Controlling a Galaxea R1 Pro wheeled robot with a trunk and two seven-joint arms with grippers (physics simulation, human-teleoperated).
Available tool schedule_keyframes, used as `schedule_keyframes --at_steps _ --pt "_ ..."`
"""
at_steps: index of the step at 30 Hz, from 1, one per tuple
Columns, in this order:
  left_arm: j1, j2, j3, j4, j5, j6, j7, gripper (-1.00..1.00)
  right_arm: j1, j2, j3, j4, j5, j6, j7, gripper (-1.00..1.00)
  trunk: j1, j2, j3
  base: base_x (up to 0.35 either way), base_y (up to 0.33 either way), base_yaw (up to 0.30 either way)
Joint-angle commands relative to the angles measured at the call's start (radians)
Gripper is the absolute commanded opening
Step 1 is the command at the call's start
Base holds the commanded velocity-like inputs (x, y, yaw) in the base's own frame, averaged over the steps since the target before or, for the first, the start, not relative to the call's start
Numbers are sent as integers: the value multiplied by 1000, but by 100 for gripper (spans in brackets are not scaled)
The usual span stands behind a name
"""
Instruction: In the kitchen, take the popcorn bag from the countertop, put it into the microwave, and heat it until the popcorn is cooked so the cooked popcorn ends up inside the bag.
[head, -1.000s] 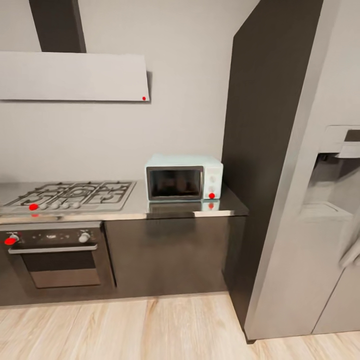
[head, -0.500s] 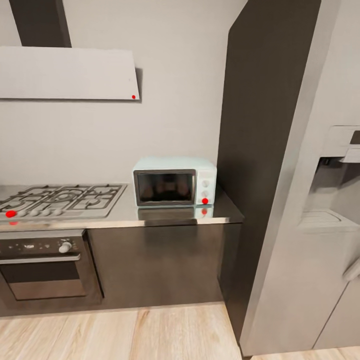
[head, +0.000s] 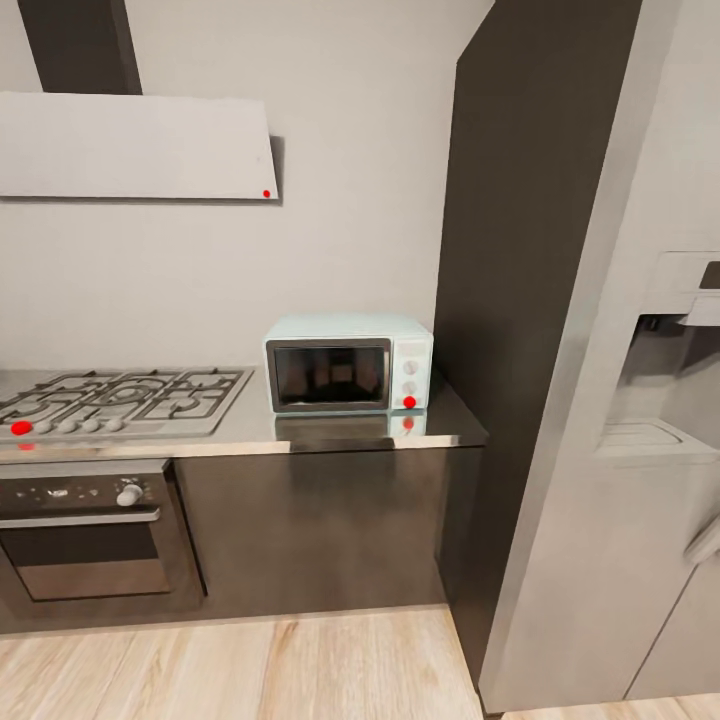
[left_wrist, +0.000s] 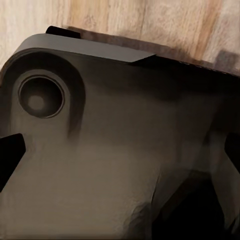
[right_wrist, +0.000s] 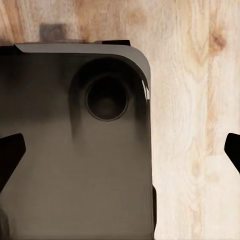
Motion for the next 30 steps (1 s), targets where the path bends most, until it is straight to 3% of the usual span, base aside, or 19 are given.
schedule_keyframes --at_steps 1,15,30 --pt "0 0 3 -2 5 2 0 100 0 0 0 2 -3 -5 0 100 0 0 -1 0 0 0" --pt "0 4 4 -2 5 2 0 100 0 -1 11 2 2 4 0 100 0 0 -1 155 -93 9" --pt "0 4 4 -2 7 2 0 100 0 -2 11 2 2 2 -2 100 0 0 -1 59 -33 219"
